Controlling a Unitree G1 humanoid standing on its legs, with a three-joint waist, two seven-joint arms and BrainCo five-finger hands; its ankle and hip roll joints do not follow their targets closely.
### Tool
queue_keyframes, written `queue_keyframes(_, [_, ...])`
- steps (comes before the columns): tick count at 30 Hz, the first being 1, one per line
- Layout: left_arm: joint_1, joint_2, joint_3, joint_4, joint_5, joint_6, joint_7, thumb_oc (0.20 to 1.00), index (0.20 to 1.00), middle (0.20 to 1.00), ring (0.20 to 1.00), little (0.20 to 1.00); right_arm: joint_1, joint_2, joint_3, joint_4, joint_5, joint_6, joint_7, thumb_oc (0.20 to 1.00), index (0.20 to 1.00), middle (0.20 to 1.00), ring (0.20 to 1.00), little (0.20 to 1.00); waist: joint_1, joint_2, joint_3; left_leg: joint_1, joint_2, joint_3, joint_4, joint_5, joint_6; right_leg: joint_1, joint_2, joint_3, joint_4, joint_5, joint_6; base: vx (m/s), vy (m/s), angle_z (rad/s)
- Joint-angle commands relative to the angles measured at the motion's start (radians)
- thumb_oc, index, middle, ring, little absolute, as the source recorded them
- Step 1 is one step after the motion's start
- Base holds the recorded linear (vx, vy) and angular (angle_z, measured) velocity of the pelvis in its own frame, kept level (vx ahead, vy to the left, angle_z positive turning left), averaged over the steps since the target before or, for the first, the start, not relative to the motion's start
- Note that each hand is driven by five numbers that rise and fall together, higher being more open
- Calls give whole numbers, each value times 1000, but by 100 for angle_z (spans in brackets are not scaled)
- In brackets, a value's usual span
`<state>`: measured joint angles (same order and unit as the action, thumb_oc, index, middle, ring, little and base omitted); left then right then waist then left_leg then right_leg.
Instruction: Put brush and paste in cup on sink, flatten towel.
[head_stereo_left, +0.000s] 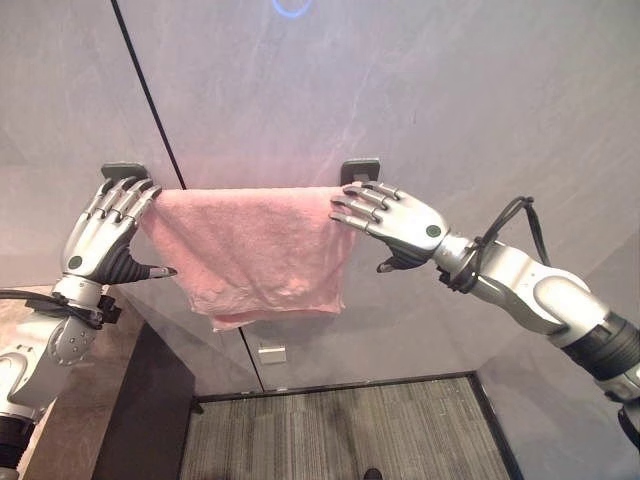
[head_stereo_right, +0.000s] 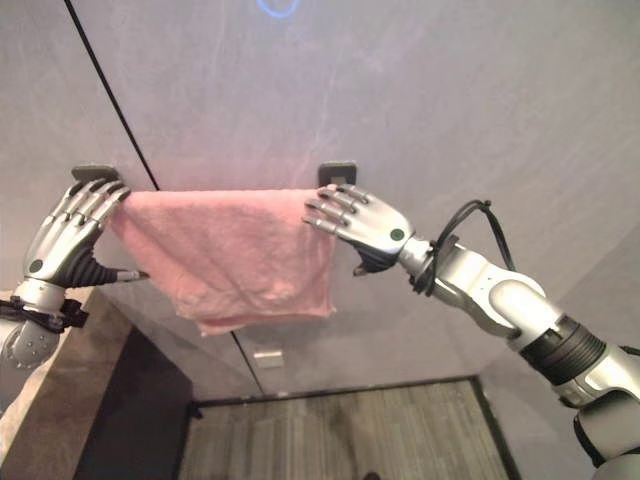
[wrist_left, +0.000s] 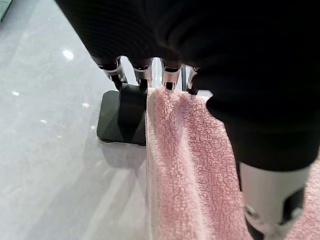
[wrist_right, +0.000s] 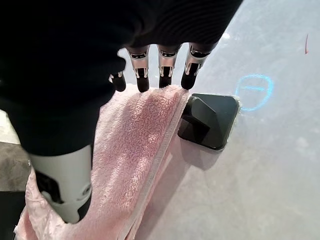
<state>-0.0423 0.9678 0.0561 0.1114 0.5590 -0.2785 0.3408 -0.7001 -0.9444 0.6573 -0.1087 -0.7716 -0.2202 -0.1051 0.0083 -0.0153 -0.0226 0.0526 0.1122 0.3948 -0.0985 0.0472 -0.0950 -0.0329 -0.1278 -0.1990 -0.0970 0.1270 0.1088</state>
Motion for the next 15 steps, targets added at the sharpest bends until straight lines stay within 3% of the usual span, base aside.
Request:
queue_keyframes(1, [17, -37, -118, 154, -8, 46, -84, 1000, 1000, 1000, 1000, 1000, -55, 32, -61, -35, -15, 31, -30, 1000, 1000, 1000, 1000, 1000, -5, -24, 53, 22, 35, 20, 11, 6, -32, 53, -95, -43, 14, -10, 100, 0, 0, 0])
queue_keyframes(7, [-58, -142, -129, 161, -81, 60, 3, 1000, 1000, 1000, 1000, 1000, -109, 212, -131, -91, 39, 53, -149, 1000, 1000, 1000, 1000, 1000, 4, -21, 45, 23, 41, 26, 11, 8, -31, 46, -90, -36, 13, -10, 94, 0, 0, 0])
queue_keyframes(9, [-114, -222, -136, 140, -131, 58, 86, 1000, 1000, 1000, 1000, 1000, -152, 390, -142, -54, 124, 74, -228, 1000, 1000, 1000, 1000, 1000, 13, -23, 34, 25, 45, 24, 11, 9, -30, 48, -87, -30, 11, -13, 88, 0, 0, 0])
queue_keyframes(13, [-133, -263, -107, 79, -168, 42, 147, 1000, 1000, 1000, 1000, 1000, -129, 430, -179, -61, 141, 77, -291, 1000, 1000, 1000, 1000, 1000, 20, -25, 30, 29, 45, 21, 11, 8, -29, 52, -83, -30, 11, -18, 83, 0, 0, 0])
queue_keyframes(15, [-124, -298, -36, -38, -179, 18, 214, 1000, 1000, 1000, 1000, 1000, -42, 414, -274, -151, 143, 68, -356, 1000, 1000, 1000, 1000, 1000, 11, -23, 30, 33, 45, 18, 11, 0, -28, 57, -83, -29, 13, -24, 84, 0, 0, 0])
